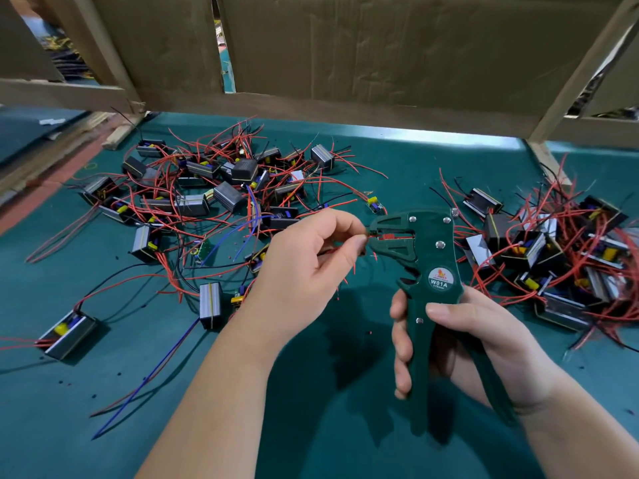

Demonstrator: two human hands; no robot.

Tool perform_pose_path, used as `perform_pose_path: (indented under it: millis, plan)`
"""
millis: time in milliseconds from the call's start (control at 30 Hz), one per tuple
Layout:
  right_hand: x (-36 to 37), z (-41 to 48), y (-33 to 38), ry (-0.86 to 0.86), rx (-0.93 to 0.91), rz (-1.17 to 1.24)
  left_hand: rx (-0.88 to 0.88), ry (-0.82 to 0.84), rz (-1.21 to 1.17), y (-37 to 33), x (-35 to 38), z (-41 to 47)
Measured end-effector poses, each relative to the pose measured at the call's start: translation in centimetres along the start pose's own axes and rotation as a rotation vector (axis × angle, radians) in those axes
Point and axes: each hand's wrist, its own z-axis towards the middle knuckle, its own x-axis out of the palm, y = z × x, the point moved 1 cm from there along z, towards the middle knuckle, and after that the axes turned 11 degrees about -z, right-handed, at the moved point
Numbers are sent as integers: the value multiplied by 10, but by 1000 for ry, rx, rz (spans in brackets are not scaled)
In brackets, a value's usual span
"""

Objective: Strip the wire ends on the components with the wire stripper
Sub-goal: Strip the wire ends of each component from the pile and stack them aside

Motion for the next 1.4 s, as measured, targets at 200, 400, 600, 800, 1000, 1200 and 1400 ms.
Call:
perform_pose_path:
  millis: [200, 400, 600, 800, 1000, 1200, 1400]
  plan:
    - [13, 2, -6, -106, 4, -1, -13, -30, 157, 3, -8, 2]
    - [15, 10, -6, -349, 12, -77, -116, 59, 230, 13, -11, 4]
    - [8, 4, 3, -239, -84, 63, -149, -21, 203, 13, -15, 4]
    - [3, 6, 1, -223, -2, 121, -286, -231, -228, 13, -14, 10]
    - [10, 9, -7, -92, 74, 188, -276, -197, -373, 9, -10, 10]
    - [13, 6, -3, 23, 18, 204, -243, -153, -245, 6, 1, 7]
    - [14, 6, -2, -2, -9, 155, -182, -165, -236, 3, 7, 5]
